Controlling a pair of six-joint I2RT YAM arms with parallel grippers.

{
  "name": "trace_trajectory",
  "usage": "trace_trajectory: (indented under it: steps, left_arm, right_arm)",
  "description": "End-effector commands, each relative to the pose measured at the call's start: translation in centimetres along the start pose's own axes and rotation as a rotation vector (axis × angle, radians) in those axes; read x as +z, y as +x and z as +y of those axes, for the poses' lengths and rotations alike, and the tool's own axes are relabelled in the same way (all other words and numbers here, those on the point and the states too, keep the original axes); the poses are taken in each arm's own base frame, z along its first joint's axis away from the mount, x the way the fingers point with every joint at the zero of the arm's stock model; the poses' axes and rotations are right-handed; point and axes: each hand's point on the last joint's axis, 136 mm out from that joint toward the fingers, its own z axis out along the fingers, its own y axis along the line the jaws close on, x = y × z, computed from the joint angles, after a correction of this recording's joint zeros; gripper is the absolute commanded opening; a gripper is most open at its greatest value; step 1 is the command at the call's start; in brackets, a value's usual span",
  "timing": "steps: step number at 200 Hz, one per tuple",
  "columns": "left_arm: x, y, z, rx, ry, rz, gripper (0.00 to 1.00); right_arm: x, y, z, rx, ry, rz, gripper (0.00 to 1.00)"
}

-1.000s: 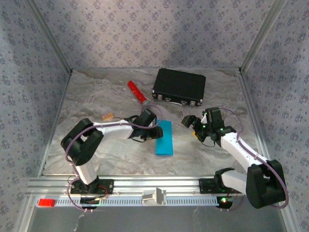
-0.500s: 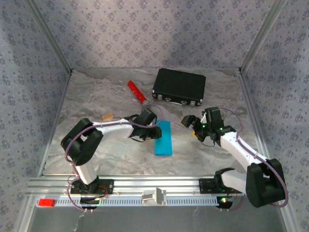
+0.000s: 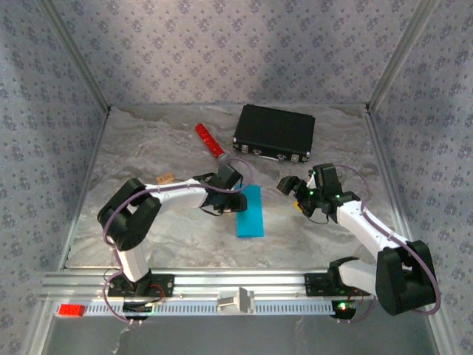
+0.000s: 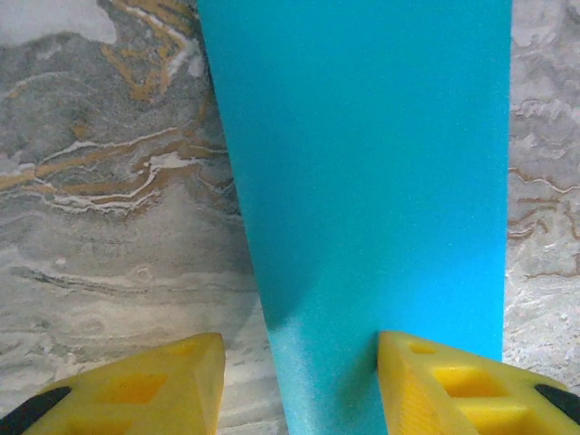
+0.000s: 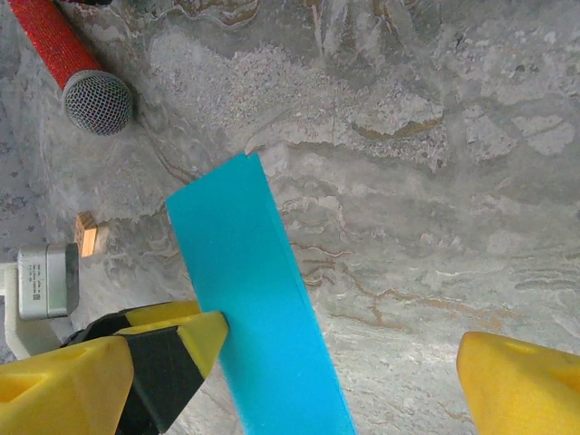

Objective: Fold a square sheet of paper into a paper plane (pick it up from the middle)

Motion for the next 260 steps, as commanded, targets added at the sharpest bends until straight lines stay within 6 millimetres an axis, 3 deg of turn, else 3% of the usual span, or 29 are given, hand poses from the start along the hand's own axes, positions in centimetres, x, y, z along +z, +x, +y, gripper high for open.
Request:
trace_trajectory:
  steps: [1, 141, 260]
  left_arm:
    - [0.2, 0.0, 0.5, 0.029, -0.045, 0.015, 0.48]
    - [0.8, 0.1, -0.1, 0.145, -0.026, 0.050, 0.50]
    - [1.5, -0.2, 0.6, 0.181, -0.069, 0.056, 0.51]
  right_arm:
    - [-0.2, -0.2, 0.8, -0.022, -0.008, 0.003, 0.94]
    - [0.1, -0.2, 0.6, -0.017, 0.002, 0.010, 0.94]
    - [0.1, -0.1, 0.9, -0.022, -0.003, 0.016, 0.94]
